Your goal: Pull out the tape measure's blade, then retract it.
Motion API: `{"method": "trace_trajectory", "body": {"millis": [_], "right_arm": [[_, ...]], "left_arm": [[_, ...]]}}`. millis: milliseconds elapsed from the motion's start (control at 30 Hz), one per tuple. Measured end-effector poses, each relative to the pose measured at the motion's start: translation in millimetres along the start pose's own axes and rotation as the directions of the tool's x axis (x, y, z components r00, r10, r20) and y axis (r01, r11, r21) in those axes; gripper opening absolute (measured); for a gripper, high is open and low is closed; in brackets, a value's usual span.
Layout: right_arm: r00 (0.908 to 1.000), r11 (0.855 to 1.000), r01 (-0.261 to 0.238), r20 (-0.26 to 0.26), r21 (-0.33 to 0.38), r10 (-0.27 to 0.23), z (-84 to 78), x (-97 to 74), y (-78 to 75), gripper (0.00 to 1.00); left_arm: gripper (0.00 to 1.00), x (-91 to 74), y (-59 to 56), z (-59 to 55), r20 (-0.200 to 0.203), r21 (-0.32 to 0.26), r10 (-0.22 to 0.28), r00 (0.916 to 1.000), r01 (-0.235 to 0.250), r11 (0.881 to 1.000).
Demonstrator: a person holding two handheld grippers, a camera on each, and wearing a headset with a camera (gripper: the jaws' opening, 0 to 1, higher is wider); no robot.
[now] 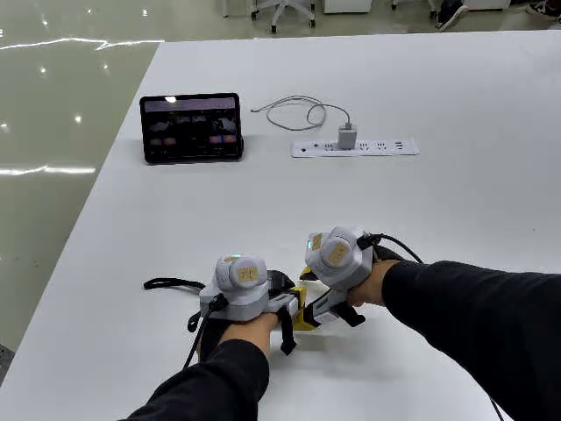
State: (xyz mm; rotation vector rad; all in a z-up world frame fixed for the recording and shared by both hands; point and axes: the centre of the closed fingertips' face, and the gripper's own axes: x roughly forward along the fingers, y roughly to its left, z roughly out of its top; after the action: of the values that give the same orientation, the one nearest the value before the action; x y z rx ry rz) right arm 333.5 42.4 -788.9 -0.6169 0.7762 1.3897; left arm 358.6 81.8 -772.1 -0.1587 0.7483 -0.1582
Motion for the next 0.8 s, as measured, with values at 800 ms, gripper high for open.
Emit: {"method": "trace_trajectory", "body": {"millis": [800], "right_arm": [[0.9979,0.991,0.058,0.022,0.117,-0.061,-2.9,-10.2,-7.4,1.00]], "left_arm": [[0.88,-3.5,9.6,3.6,0.012,0.012,0.023,0.9997,-0.023,1.000]]}}
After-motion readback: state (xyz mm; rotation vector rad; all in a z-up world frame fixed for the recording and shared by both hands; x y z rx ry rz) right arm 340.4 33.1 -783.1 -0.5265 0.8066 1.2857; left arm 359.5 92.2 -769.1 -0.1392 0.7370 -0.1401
